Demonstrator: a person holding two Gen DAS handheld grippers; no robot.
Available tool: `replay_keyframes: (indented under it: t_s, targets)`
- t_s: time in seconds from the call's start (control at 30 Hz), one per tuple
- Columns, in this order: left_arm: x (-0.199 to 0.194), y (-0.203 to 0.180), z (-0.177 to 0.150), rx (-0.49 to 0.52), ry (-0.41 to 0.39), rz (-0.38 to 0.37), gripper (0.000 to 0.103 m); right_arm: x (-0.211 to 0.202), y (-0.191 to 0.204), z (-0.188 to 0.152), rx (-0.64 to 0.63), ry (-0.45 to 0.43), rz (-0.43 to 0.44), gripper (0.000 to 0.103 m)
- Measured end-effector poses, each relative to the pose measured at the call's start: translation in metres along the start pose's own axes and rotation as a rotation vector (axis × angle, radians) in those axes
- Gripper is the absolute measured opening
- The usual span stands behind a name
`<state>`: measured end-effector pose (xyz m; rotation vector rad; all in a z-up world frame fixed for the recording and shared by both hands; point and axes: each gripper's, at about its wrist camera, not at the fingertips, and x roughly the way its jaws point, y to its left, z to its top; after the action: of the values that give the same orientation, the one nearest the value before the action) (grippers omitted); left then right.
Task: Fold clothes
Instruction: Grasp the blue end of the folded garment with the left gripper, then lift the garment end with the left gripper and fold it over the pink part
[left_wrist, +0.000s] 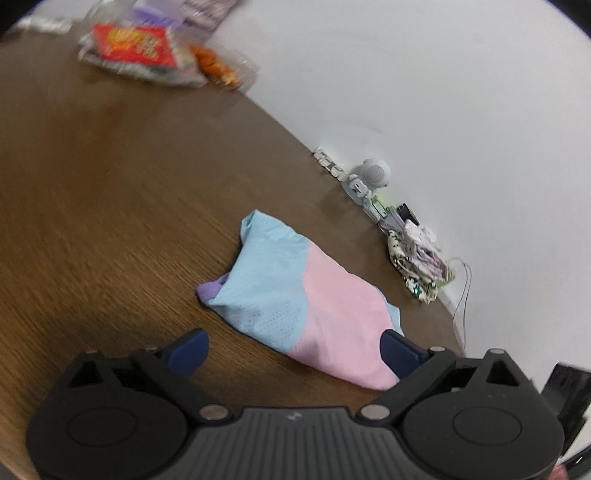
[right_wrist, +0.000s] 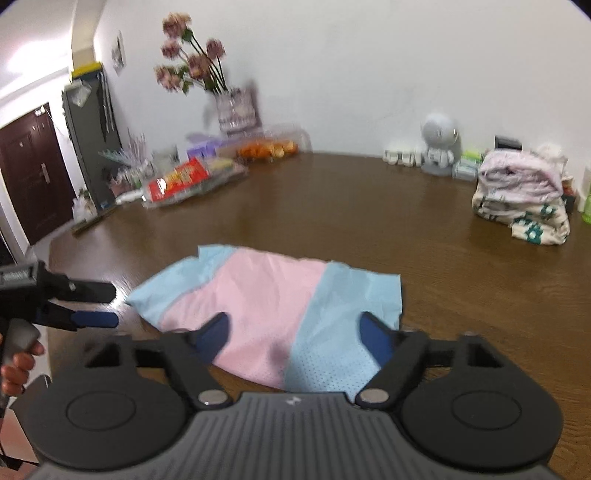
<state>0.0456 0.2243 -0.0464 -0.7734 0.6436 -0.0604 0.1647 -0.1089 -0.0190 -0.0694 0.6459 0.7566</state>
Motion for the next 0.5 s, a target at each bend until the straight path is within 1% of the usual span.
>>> replay_keyframes:
  t_s: [0.07, 0.13, 0.2, 0.27, 0.33, 0.37, 0.43, 0.47, 0.5]
  targets:
    - [0.006, 0.003, 0.002, -0.031, -0.011, -0.006, 0.095, 0.008, -0.003, -0.002, 0.008, 0.017, -0.006, 0.062]
    - [0.010, 0.002, 0.004, -0.045, -0.029, 0.003, 0.095, 0.016, -0.006, -0.003, 0.015, 0.033, -0.011, 0.058]
    - [0.015, 0.002, 0.007, -0.054, -0.048, 0.011, 0.095, 0.019, -0.011, -0.005, 0.030, 0.043, -0.013, 0.057]
    - [0.018, 0.000, 0.011, -0.059, -0.070, 0.032, 0.092, 0.022, -0.015, -0.007, 0.044, 0.050, -0.015, 0.054]
    - [0.021, 0.000, 0.014, -0.067, -0.088, 0.058, 0.083, 0.025, -0.019, -0.008, 0.058, 0.055, -0.014, 0.053]
    - [0.023, 0.000, 0.015, -0.072, -0.096, 0.067, 0.080, 0.025, -0.021, -0.008, 0.066, 0.056, -0.012, 0.053]
    - [0.024, 0.002, 0.015, -0.085, -0.109, 0.080, 0.069, 0.027, -0.023, -0.009, 0.080, 0.056, -0.012, 0.050]
    - [0.024, 0.002, 0.015, -0.091, -0.115, 0.087, 0.066, 0.028, -0.025, -0.010, 0.086, 0.059, -0.010, 0.049]
    - [0.024, 0.003, 0.014, -0.097, -0.120, 0.097, 0.057, 0.029, -0.026, -0.011, 0.093, 0.063, -0.008, 0.049]
